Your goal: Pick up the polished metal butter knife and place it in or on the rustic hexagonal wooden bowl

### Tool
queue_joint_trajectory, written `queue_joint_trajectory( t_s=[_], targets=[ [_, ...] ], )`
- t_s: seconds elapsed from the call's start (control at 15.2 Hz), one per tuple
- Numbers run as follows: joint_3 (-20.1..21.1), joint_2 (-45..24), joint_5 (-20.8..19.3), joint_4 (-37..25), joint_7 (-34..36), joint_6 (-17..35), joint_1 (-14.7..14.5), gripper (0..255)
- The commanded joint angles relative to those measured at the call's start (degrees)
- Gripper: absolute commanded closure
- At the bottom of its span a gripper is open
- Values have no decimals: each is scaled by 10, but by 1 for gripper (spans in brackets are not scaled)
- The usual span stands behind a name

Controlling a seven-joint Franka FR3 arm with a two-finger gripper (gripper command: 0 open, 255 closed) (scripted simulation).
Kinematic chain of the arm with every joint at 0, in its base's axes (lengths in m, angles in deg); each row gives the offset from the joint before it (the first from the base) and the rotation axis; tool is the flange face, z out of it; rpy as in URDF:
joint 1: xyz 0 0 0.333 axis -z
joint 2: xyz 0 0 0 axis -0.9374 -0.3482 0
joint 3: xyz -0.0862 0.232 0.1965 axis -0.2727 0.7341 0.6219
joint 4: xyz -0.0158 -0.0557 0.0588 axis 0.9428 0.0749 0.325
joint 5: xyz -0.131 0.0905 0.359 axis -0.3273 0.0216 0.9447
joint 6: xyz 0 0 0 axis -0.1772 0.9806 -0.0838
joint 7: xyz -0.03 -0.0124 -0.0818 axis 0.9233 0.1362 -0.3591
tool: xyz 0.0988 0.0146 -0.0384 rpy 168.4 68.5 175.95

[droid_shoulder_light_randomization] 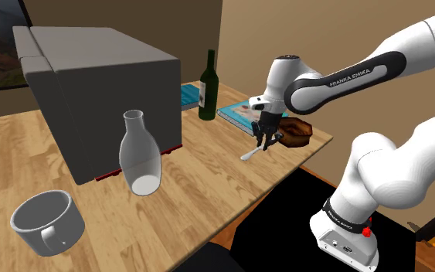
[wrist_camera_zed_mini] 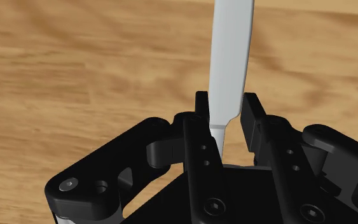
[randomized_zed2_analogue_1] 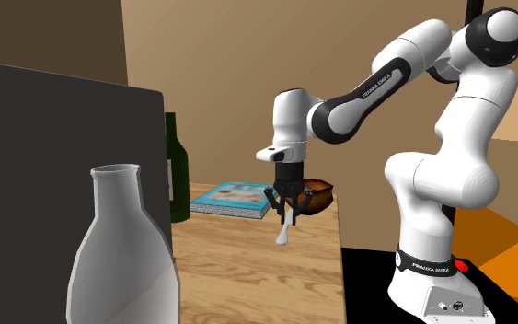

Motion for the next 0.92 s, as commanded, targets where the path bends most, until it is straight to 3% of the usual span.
queue_joint_trajectory(
  t_s=[0.0,0.86],
  targets=[
    [4,11,2,-9,-1,-20,1,255],
    [30,61,19,-79,-1,-141,-2,255]
  ],
)
